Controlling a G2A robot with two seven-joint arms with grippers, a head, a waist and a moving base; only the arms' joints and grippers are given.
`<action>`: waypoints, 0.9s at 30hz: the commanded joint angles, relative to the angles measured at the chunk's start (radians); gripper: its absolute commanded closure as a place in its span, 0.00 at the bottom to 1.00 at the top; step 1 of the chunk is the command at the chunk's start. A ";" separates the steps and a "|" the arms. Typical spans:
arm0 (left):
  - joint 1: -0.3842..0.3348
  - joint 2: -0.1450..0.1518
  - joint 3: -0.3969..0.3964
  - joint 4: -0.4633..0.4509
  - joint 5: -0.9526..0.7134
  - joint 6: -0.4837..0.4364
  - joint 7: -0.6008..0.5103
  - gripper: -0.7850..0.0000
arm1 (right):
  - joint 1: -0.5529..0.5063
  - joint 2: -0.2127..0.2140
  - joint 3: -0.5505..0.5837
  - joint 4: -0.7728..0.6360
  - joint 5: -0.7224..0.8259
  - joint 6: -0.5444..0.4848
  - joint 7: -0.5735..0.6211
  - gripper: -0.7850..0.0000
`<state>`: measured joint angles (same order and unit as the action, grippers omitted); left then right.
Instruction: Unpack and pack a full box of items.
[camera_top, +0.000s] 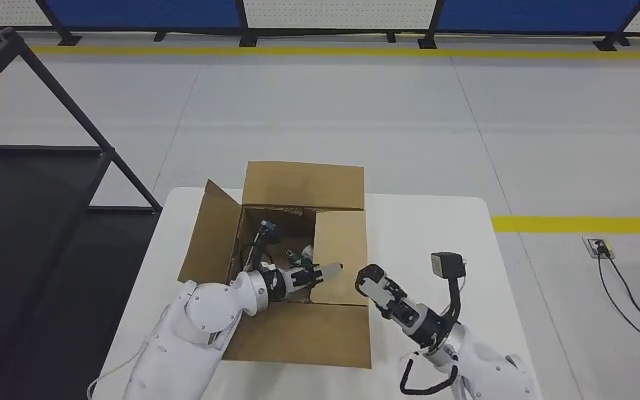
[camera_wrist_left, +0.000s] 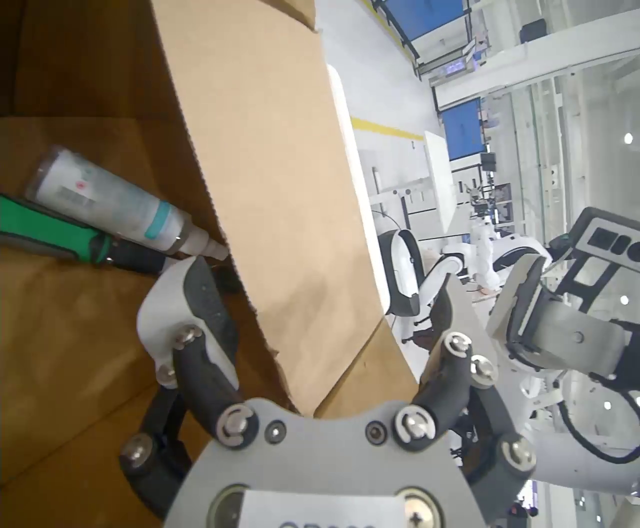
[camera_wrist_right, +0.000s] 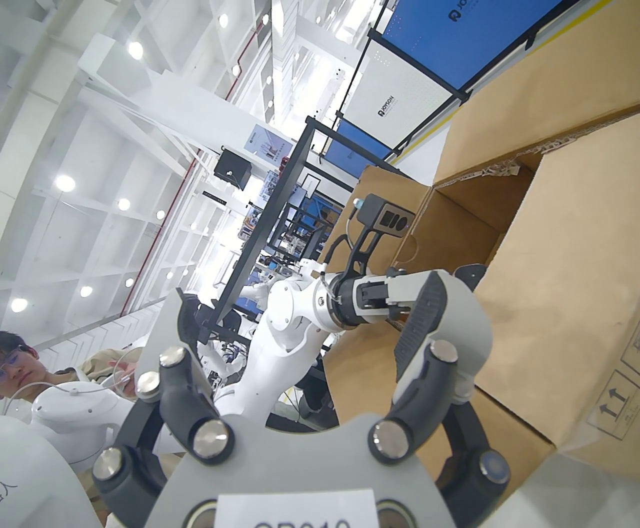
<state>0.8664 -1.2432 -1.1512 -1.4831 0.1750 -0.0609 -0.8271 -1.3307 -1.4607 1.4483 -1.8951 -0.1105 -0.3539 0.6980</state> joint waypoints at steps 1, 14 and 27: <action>-0.015 -0.003 0.011 0.020 -0.010 -0.003 0.004 0.00 | -0.004 0.003 0.004 -0.001 0.005 -0.005 0.000 0.00; 0.016 0.008 -0.037 -0.169 -0.019 -0.041 0.046 0.00 | -0.025 0.027 0.005 -0.018 0.041 -0.041 0.023 0.00; -0.118 -0.034 0.133 -0.128 -0.034 -0.042 0.158 0.00 | -0.132 0.056 0.074 -0.075 0.132 -0.150 0.041 0.00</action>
<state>0.7649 -1.2726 -1.0370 -1.6269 0.1394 -0.1026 -0.6759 -1.4548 -1.4061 1.5184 -1.9693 0.0198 -0.5001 0.7432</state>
